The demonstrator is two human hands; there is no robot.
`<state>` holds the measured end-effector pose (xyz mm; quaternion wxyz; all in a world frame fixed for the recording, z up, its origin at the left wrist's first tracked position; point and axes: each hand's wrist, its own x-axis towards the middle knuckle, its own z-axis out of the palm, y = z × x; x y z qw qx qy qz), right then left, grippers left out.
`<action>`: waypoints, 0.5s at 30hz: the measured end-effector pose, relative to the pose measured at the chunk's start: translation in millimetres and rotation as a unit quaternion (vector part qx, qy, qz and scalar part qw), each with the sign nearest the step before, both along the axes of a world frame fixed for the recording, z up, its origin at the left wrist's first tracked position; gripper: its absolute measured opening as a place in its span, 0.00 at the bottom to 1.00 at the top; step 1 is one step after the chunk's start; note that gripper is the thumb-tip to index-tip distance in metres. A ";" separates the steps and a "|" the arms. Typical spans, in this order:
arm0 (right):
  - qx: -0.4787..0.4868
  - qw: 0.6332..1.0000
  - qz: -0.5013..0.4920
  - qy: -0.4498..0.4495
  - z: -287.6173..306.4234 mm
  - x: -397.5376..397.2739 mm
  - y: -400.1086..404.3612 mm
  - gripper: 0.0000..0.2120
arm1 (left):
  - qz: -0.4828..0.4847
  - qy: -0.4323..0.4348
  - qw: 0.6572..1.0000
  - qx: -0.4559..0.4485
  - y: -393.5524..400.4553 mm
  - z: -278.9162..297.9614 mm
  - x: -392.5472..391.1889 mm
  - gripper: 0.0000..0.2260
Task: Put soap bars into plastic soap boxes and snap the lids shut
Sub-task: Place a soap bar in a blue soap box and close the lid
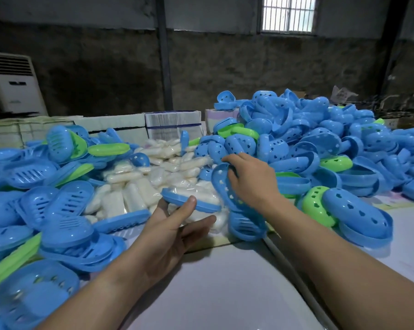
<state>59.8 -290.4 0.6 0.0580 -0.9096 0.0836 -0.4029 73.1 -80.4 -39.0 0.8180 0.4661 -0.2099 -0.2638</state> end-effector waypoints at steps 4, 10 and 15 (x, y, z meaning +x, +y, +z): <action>0.050 0.988 0.119 0.083 -3.8 -2.3 20.4 0.15 | 0.005 -0.020 1.000 0.000 2.1 1.8 0.3 0.29; 0.112 0.920 0.217 0.308 4.8 -17.7 0.0 0.31 | 0.017 -0.015 1.000 -0.005 4.5 6.6 -0.7 0.31; 0.250 0.873 0.279 0.310 8.8 -20.4 -2.4 0.25 | 0.043 0.024 0.999 -0.015 5.1 10.0 2.2 0.33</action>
